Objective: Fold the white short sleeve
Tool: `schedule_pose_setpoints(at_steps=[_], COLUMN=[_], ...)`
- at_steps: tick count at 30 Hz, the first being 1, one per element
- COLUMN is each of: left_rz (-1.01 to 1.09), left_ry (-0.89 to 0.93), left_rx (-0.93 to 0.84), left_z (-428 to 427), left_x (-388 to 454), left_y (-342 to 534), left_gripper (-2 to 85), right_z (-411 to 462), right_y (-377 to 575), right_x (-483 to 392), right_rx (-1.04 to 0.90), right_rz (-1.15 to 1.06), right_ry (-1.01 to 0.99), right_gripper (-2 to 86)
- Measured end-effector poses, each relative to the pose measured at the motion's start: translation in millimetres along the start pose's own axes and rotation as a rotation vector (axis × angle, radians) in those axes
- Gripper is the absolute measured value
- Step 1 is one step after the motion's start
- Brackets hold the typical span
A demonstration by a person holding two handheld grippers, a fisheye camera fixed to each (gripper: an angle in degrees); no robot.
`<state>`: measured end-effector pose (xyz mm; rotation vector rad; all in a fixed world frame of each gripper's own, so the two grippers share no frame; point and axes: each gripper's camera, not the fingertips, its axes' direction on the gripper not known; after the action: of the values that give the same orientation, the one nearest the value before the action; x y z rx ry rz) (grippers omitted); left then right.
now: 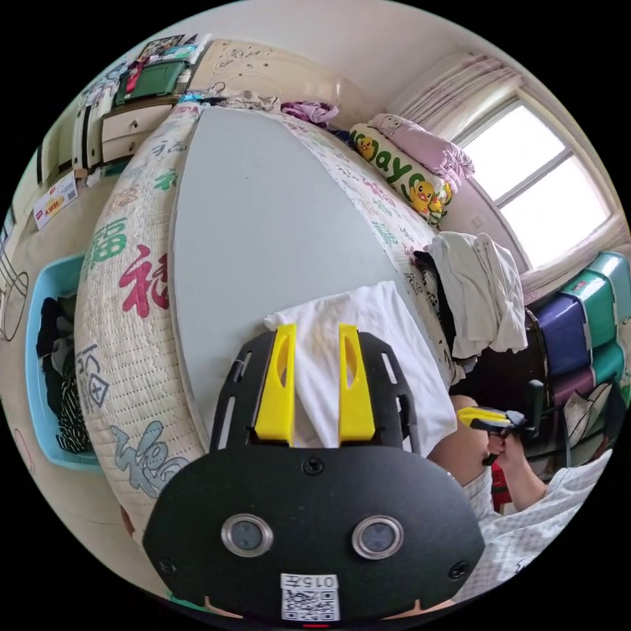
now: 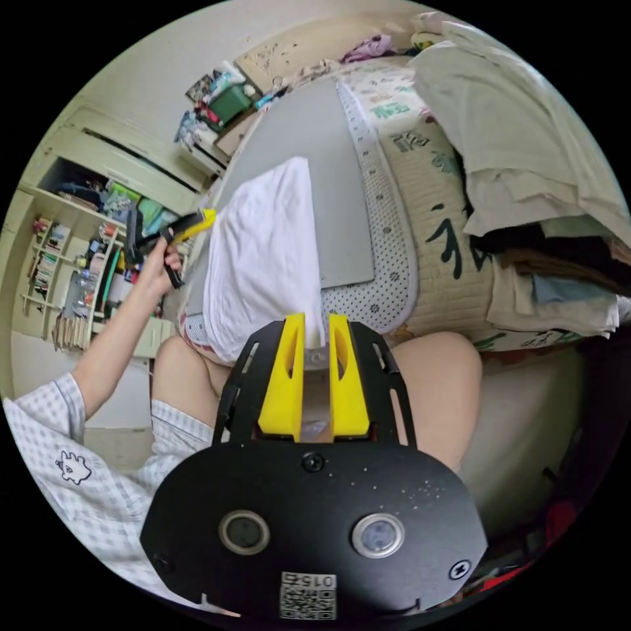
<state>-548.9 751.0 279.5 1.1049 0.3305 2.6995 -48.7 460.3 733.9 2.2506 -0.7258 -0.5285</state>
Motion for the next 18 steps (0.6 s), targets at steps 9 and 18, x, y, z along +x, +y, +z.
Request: schedule_pose_setpoints(at_steps=[9, 18], left_rz=[0.081, 0.248], left_ry=[-0.001, -0.048], left_rx=[-0.047, -0.116], left_z=[-25, -40], left_x=[-50, -66], left_y=[-26, -59], left_gripper=[19.5, 18.7], right_z=[-30, 16], right_y=[-85, -188], right_x=[-14, -73], right_rx=[0.12, 0.058], right_rz=[-0.121, -0.232], right_ry=[-0.013, -0.05], right_gripper=[11.1, 15.8])
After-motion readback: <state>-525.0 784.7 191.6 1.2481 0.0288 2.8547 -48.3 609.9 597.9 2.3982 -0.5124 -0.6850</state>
